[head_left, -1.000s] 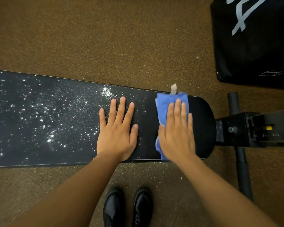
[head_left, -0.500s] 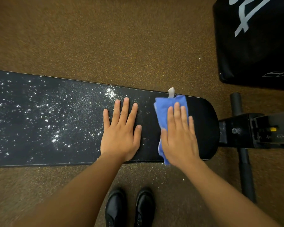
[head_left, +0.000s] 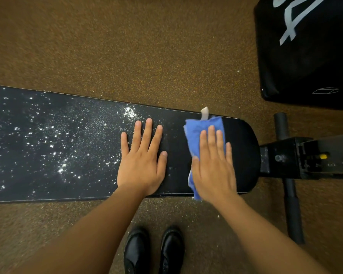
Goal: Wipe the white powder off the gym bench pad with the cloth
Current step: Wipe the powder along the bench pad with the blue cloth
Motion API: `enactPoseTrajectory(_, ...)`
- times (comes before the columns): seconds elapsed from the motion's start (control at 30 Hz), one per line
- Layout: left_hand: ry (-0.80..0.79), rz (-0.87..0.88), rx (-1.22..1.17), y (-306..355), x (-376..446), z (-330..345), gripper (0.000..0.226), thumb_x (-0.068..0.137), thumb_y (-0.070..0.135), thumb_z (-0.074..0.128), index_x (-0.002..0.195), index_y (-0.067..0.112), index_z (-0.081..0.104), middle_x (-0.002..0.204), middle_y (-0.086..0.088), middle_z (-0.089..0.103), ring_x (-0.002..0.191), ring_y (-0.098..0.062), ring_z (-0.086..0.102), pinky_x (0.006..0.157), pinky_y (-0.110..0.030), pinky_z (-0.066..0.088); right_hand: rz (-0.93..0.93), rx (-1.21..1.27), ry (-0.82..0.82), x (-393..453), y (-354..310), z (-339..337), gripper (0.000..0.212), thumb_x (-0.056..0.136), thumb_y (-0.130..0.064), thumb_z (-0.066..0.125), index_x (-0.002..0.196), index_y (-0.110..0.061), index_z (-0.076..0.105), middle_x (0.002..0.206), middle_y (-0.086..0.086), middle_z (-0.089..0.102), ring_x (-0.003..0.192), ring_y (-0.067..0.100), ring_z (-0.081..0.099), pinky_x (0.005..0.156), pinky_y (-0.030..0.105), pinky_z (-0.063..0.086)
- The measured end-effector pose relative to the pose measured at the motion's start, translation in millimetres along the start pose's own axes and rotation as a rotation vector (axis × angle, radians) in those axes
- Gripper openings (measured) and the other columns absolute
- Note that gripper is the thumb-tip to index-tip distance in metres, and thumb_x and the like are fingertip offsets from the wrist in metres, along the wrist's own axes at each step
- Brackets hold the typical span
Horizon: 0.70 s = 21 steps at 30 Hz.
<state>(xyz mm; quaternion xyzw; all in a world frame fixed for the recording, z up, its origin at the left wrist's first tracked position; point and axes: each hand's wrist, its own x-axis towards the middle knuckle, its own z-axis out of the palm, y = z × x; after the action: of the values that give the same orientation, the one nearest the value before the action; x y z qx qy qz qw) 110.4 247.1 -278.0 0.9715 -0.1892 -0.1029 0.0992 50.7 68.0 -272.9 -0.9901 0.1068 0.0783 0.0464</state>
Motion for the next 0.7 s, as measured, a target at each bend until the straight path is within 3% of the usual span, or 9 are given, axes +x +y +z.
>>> enactPoseTrajectory(0.1, 0.009, -0.003, -0.002, 1, 0, 0, 0.064, 0.098, 0.048, 0.013, 0.157, 0.023, 0.004, 0.165, -0.002, -0.007, 0.150, -0.023, -0.015, 0.119, -0.054, -0.004, 0.182, 0.063, 0.030, 43, -16, -8, 0.068, 0.097, -0.035, 0.025, 0.155, -0.005, 0.008, 0.164, 0.016, 0.001, 0.151, 0.032, -0.002, 0.121, 0.052, 0.006)
enactPoseTrajectory(0.33, 0.039, -0.002, -0.032, 0, -1, 2, 0.064, 0.097, 0.046, 0.019, 0.157, 0.022, 0.013, 0.165, -0.001, -0.002, 0.150, -0.021, -0.011, 0.119, -0.051, -0.006, -0.067, 0.046, 0.014, 32, -47, -2, 0.069, 0.094, -0.037, 0.012, 0.155, -0.007, 0.008, 0.164, 0.015, 0.002, 0.151, 0.029, -0.003, 0.121, 0.050, 0.006)
enactPoseTrajectory(0.7, 0.015, -0.005, -0.059, -1, 0, -3, 0.066, 0.096, 0.049, 0.013, 0.157, 0.024, 0.008, 0.164, 0.000, -0.006, 0.150, -0.021, -0.015, 0.119, -0.051, -0.008, -0.006, 0.045, 0.039, 28, -56, -2, 0.069, 0.094, -0.037, 0.020, 0.155, -0.007, 0.010, 0.164, 0.015, 0.005, 0.151, 0.030, 0.002, 0.121, 0.051, 0.009)
